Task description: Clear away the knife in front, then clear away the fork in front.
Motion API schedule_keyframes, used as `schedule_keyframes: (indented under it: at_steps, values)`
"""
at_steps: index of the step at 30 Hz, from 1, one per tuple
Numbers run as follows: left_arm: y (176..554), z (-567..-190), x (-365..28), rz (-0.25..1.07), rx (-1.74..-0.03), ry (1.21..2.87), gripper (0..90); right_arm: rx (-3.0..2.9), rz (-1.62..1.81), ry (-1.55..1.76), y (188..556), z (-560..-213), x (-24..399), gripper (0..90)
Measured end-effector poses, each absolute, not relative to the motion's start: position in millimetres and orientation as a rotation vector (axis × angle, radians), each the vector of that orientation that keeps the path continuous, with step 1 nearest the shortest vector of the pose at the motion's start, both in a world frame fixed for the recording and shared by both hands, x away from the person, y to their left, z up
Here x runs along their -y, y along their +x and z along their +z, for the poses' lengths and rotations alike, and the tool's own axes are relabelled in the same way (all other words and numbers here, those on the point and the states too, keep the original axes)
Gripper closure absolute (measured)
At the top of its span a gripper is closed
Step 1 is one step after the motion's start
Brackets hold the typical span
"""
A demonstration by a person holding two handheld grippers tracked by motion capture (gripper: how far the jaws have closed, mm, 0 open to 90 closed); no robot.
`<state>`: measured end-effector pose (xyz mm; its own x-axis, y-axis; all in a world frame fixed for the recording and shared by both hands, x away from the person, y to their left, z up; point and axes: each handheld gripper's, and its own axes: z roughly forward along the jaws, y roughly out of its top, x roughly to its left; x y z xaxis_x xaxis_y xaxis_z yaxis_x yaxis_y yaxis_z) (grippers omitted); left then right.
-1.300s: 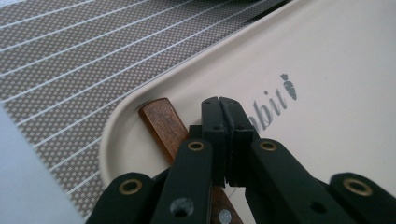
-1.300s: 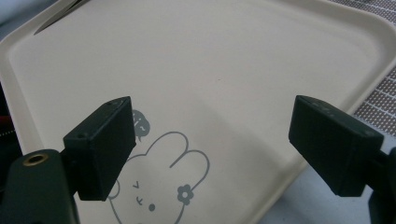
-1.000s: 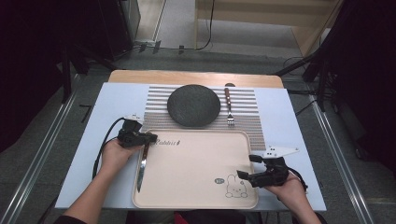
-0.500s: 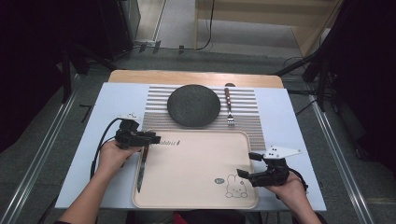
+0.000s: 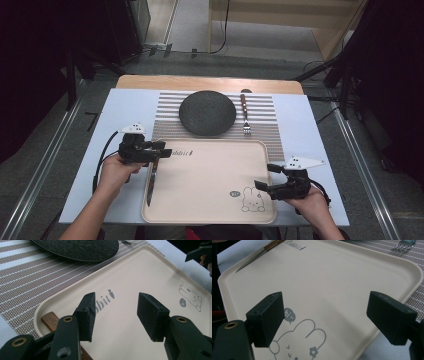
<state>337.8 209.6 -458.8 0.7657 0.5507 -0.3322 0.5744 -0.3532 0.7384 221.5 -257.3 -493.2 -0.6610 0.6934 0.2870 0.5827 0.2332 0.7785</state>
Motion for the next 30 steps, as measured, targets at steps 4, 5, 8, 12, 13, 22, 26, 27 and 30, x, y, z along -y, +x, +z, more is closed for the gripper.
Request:
schedule_keyframes:
  at_steps: [4, 5, 8, 12, 13, 22, 26, 27, 30]
  values:
    - [330.5, -456.4, -209.3, -0.026, -0.805, 2.052, 44.8, -2.376, 1.408, 1.250, 222.2, -493.1, 257.2, 13.8]
    - [328.6, -456.4, -209.1, -0.020, -0.798, 2.060, 44.2, -2.377, 1.406, 1.254, 222.4, -493.0, 257.5, 13.8]
    - [322.1, -455.3, -208.7, 0.000, -0.739, 2.071, 43.4, -2.376, 1.403, 1.269, 223.5, -492.2, 258.6, 13.9]
    - [315.9, -452.4, -208.5, -0.004, -0.693, 2.080, 41.2, -2.368, 1.395, 1.275, 225.0, -491.5, 259.8, 13.8]
    - [314.8, -452.1, -208.7, -0.009, -0.694, 2.088, 41.1, -2.367, 1.393, 1.275, 225.0, -491.2, 260.2, 13.8]
    - [308.0, -456.9, -212.0, -0.057, -0.706, 2.128, 33.9, -2.346, 1.394, 1.303, 230.6, -489.5, 265.1, 13.8]
    - [304.0, -458.8, -213.2, -0.049, -0.695, 2.150, 30.1, -2.329, 1.390, 1.325, 234.6, -488.5, 268.7, 13.8]
    - [303.5, -459.0, -213.5, -0.048, -0.696, 2.152, 30.1, -2.329, 1.385, 1.330, 235.3, -487.9, 269.2, 13.9]
    - [302.3, -459.8, -215.6, -0.058, -0.701, 2.151, 30.1, -2.315, 1.380, 1.326, 238.6, -486.6, 270.1, 13.8]
